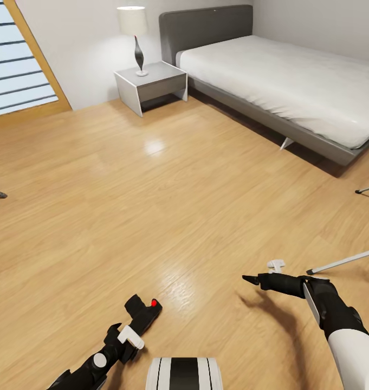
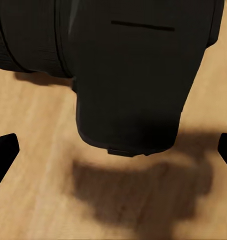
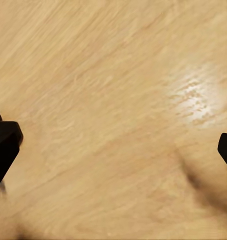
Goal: Attach the digital camera to the camera tripod in the bedroom.
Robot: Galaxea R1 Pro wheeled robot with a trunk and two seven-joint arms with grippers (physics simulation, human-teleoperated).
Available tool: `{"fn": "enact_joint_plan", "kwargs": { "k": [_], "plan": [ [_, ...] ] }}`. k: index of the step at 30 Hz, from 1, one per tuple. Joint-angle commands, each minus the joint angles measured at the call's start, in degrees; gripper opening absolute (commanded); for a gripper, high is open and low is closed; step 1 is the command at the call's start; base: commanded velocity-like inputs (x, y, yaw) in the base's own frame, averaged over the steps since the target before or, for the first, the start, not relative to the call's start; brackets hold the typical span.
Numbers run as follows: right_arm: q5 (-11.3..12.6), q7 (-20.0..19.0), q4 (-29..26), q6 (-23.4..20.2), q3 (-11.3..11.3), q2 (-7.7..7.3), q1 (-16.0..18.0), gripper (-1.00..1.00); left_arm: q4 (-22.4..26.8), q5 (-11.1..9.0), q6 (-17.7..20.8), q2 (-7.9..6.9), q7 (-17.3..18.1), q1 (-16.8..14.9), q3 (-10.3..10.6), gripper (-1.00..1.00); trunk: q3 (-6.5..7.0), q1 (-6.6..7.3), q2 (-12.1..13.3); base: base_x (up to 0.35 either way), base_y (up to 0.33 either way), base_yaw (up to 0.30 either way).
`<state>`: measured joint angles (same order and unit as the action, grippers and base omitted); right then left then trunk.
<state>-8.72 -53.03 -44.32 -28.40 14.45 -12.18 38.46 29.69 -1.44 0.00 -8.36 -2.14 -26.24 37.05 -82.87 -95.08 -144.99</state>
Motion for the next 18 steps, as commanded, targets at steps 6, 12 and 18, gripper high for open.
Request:
{"fn": "enact_joint_plan", "kwargs": {
  "k": [6,12,18],
  "plan": [
    [-0.42,-0.48,-0.07,-0.34,0.23,0.05,0.03,1.0,0.02,-0.21,0.0,-0.01,-0.23,-0.04,0.35,1.0,-0.04,0.0,-0.01,0.031,0.0,0.0],
    [-0.42,-0.49,-0.07,-0.34,0.23,0.05,0.03,1.0,0.02,-0.23,0.0,0.01,-0.24,-0.04,0.35,1.0,-0.04,0.0,-0.01,0.006,0.0,0.0],
    [-0.42,-0.49,-0.07,-0.34,0.23,0.05,0.03,1.0,0.0,-0.22,0.0,0.07,-0.24,-0.04,0.38,1.0,-0.04,0.0,-0.01,0.026,0.0,0.0]
  ]
}}
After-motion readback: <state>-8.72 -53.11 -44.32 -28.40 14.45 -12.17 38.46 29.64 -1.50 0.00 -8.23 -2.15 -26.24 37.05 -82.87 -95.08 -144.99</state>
